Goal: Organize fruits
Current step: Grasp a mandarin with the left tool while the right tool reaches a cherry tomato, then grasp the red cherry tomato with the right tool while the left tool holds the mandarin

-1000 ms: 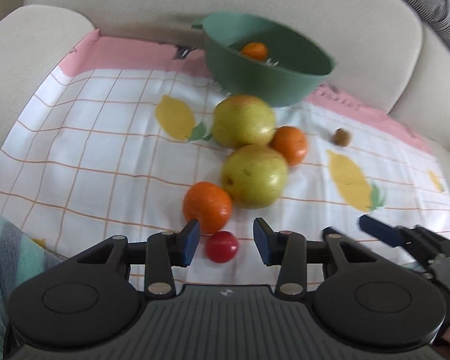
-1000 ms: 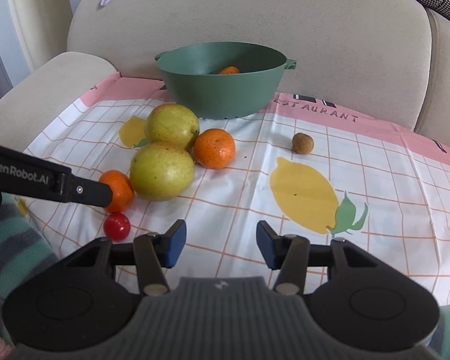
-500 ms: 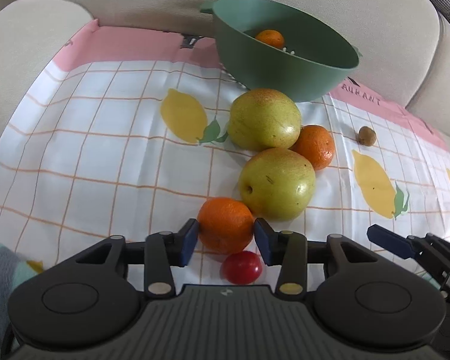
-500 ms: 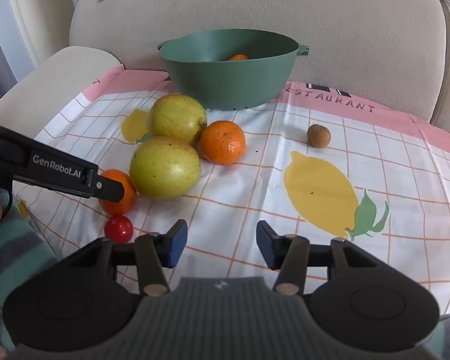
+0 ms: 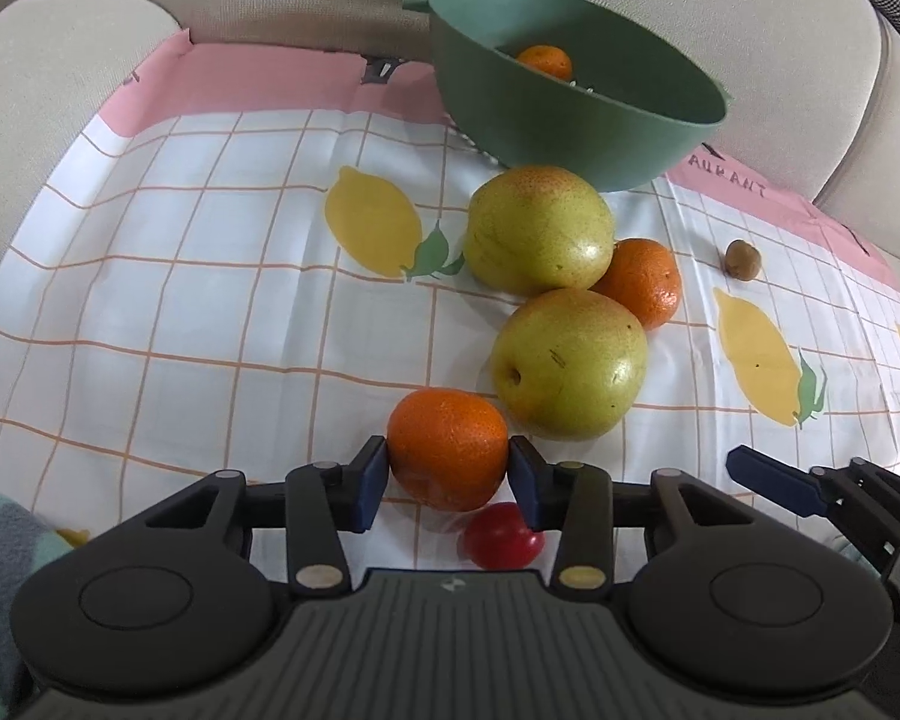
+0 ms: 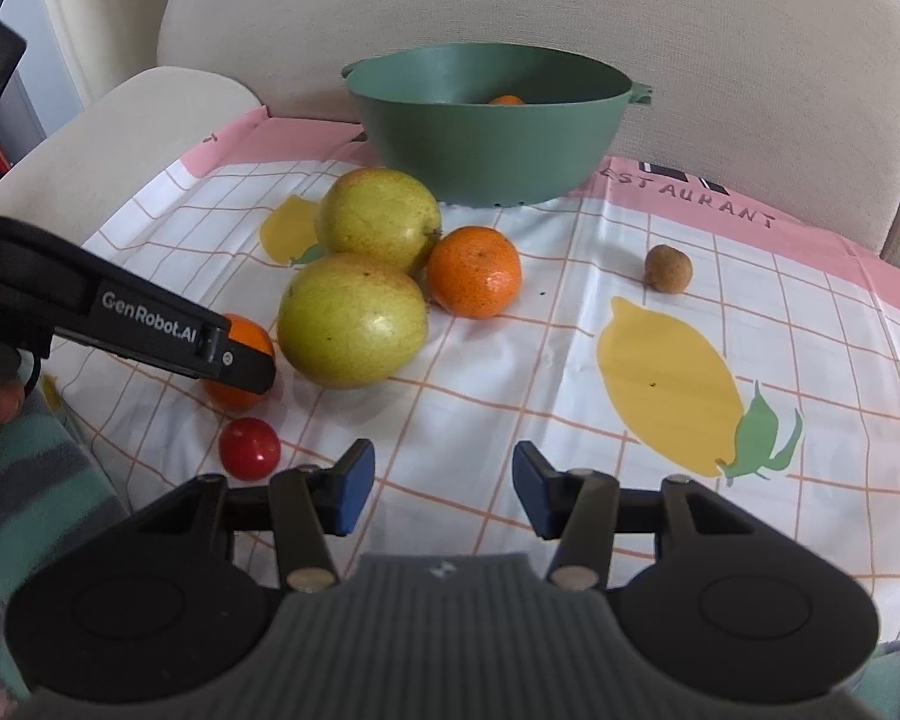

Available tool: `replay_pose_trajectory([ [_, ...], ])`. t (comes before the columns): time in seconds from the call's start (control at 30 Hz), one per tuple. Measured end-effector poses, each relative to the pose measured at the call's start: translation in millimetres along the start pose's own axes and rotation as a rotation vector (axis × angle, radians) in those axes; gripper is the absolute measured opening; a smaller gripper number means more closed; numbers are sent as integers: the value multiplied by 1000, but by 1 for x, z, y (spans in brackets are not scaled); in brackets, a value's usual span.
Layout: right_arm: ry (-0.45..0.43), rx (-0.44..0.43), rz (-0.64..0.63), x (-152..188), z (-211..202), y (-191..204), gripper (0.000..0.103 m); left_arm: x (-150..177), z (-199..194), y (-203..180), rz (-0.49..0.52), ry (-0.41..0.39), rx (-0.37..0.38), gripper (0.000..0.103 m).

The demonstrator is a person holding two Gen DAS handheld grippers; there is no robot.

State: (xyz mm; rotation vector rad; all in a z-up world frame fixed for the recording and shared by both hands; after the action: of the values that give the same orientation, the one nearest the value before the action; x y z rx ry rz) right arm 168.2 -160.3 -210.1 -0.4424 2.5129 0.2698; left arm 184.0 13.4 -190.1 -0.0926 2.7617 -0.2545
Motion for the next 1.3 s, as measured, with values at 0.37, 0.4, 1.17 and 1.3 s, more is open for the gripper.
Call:
replay_pose_trajectory([
  [0.37, -5, -68, -101, -3, 1, 34, 46, 1, -42, 5, 22, -81, -14, 48],
  [0.4, -6, -73, -105, -3, 1, 36, 46, 1, -45, 7, 19, -82, -13, 48],
  [1.17, 371, -217, 36, 43, 11, 57, 34, 5, -64, 33, -47, -111, 31, 48],
  [1.3, 400, -219, 24, 49, 17, 65, 34, 5, -65, 33, -45, -114, 36, 48],
])
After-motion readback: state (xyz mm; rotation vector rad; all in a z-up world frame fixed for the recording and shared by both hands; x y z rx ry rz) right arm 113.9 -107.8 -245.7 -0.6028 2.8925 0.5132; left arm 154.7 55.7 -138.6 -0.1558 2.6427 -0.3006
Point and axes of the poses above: each gripper's, at about its wrist camera, not at the fingertips, and z roughly the way its jaws point, y to its left, x to its underside, the point moved 6 cm from there along z, roughly the way its jaws point
